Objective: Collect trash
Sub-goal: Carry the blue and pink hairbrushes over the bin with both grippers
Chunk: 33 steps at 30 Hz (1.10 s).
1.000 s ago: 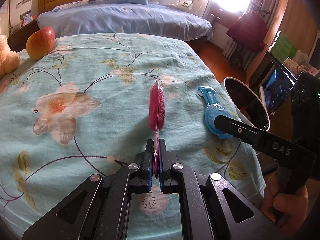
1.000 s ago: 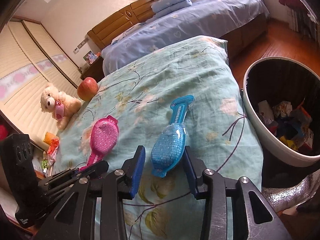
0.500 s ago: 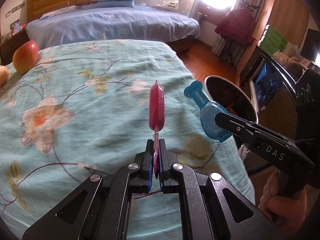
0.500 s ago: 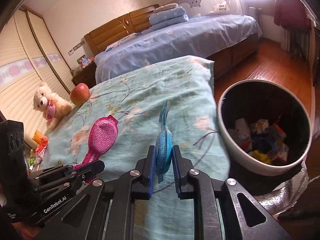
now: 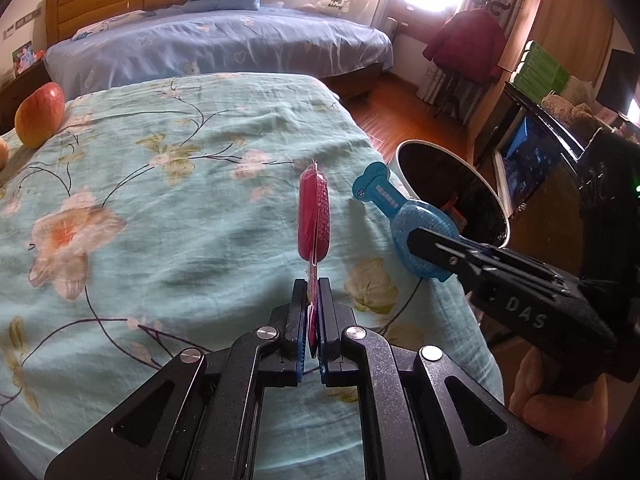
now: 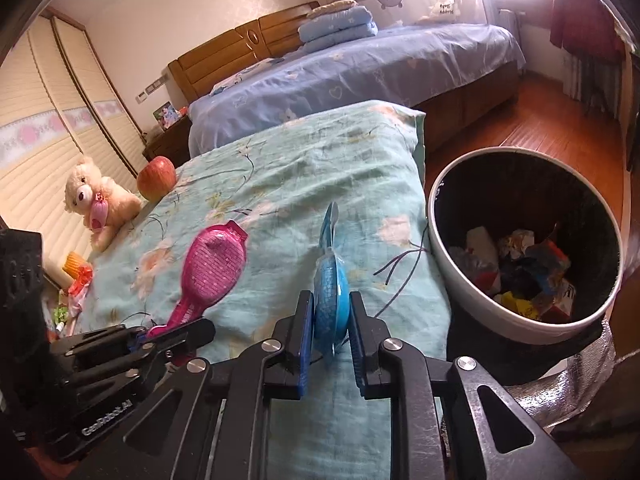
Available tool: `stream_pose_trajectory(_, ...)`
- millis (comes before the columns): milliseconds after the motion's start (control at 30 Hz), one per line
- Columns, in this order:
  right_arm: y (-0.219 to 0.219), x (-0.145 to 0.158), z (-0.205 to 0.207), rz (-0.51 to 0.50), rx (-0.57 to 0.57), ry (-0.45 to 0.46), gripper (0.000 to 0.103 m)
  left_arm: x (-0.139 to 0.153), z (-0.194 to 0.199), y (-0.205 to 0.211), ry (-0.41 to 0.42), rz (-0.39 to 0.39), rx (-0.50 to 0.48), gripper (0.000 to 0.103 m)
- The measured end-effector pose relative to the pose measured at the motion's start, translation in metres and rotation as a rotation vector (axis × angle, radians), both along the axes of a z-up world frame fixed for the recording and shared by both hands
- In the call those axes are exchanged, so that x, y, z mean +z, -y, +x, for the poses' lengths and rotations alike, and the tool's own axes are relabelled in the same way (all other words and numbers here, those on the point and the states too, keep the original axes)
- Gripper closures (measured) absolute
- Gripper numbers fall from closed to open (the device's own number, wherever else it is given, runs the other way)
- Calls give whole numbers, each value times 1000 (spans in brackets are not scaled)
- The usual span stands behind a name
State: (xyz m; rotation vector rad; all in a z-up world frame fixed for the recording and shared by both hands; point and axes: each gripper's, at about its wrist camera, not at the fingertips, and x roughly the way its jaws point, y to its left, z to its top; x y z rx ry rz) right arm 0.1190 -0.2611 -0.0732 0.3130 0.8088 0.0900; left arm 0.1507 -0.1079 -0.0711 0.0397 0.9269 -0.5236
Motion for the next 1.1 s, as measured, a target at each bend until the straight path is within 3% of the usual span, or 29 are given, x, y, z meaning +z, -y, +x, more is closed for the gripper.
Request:
stream_pose_trajectory(200, -3, 6, -7, -25, -3, 23, 89, 5, 0, 6, 12, 4, -9, 99)
stream_pose_trajectory(1100, 66, 30, -41, -48, -157, 81, 89, 22, -14, 85, 60, 33, -158, 99)
